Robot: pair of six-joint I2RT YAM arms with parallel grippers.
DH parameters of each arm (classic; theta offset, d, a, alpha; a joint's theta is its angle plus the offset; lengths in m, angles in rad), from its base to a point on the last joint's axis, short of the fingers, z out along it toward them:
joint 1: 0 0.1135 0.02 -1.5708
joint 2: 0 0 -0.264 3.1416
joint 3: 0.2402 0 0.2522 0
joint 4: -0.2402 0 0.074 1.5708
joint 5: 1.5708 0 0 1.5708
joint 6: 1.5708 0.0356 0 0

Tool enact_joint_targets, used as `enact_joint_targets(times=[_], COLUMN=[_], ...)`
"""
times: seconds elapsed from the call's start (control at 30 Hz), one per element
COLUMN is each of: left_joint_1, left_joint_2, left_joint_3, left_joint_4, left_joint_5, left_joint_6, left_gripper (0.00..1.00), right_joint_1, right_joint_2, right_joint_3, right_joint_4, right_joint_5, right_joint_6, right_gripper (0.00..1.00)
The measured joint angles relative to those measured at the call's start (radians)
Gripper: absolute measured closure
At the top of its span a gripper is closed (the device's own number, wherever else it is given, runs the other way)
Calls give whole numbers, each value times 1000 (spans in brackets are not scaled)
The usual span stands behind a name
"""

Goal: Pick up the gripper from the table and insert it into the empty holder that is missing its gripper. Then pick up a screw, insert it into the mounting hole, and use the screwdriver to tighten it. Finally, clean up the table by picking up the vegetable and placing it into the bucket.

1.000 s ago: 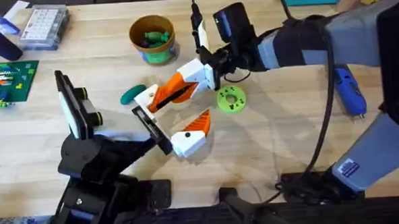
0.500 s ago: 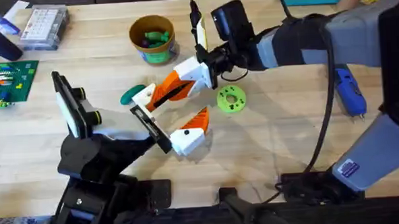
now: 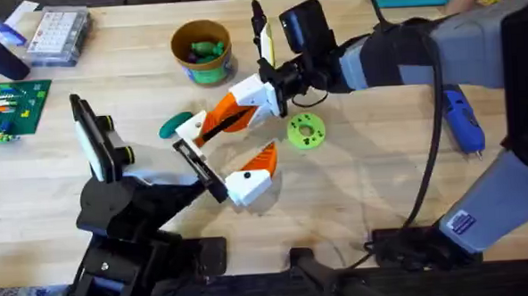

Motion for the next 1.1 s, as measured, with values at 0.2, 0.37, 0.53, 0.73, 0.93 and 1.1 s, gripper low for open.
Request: enact_joint_targets(times=[0.2,0.37,0.53,0.73,0.93,1.1], left_joint_1=[0,0,0,0,2,2], left_joint_2=[0,0,0,0,0,0], left_joint_3=[0,0,0,1,1,1], left_joint_4=[0,0,-1,0,0,0], left_joint_5=[-9,-11,-12,-17,-17,-17], left_joint_6=[-1,-1,-2,-1,0,0], left_gripper=[6,6,6,6,6,6], right_joint_1=[6,7,7,8,9,9], right_joint_2=[0,0,0,0,0,0], right_joint_3=[7,7,7,7,7,7], right_joint_4=[2,2,2,26,29,29], right_joint_5=[11,13,15,11,11,11], right_joint_6=[1,1,1,4,4,4], right_gripper=[985,985,985,985,985,985])
